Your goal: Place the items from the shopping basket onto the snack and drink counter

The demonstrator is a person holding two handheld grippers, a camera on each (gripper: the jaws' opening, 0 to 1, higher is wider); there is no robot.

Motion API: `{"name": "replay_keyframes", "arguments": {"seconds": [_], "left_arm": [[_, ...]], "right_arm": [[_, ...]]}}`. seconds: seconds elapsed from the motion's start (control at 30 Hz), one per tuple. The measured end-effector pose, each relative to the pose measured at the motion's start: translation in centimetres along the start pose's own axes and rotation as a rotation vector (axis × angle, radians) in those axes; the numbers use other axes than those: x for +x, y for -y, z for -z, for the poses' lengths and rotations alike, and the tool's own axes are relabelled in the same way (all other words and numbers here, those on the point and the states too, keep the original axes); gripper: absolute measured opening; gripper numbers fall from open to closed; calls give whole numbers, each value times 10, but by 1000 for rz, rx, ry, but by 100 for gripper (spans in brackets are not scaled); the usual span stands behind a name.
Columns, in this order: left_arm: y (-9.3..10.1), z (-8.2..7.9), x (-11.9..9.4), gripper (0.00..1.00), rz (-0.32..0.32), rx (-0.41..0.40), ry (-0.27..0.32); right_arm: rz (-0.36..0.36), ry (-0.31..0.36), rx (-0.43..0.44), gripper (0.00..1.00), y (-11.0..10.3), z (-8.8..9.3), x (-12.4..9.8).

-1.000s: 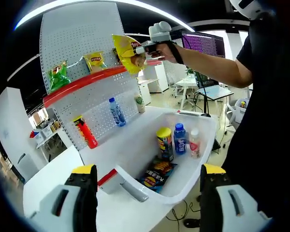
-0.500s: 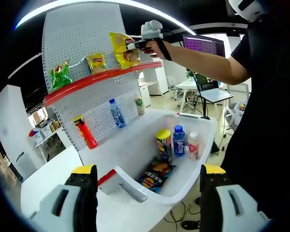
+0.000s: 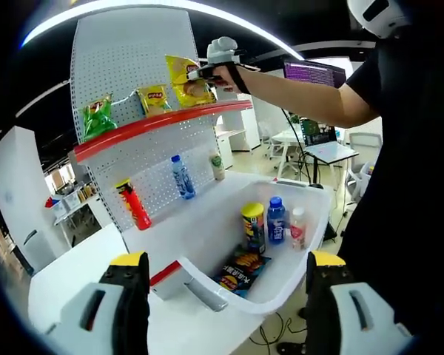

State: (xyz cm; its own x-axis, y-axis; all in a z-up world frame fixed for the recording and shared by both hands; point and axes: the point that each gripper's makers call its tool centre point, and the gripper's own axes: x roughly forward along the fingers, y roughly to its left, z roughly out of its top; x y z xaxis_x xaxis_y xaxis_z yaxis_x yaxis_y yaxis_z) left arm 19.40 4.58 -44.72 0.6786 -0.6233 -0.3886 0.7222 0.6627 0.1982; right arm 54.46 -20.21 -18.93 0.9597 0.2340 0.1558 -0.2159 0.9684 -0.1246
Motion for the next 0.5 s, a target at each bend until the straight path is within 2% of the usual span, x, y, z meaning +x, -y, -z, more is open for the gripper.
{"name": "replay_keyframes", "arguments": {"seconds": [0.23,0.5], "left_arm": [[-4,2,-2,87,-20,-9,3],[-7,1,-7,87,-35,-13,6]], "right_arm": [[18,-2,13,36,5,-10,21],[34,-54,23,36,9,-5,50]]}}
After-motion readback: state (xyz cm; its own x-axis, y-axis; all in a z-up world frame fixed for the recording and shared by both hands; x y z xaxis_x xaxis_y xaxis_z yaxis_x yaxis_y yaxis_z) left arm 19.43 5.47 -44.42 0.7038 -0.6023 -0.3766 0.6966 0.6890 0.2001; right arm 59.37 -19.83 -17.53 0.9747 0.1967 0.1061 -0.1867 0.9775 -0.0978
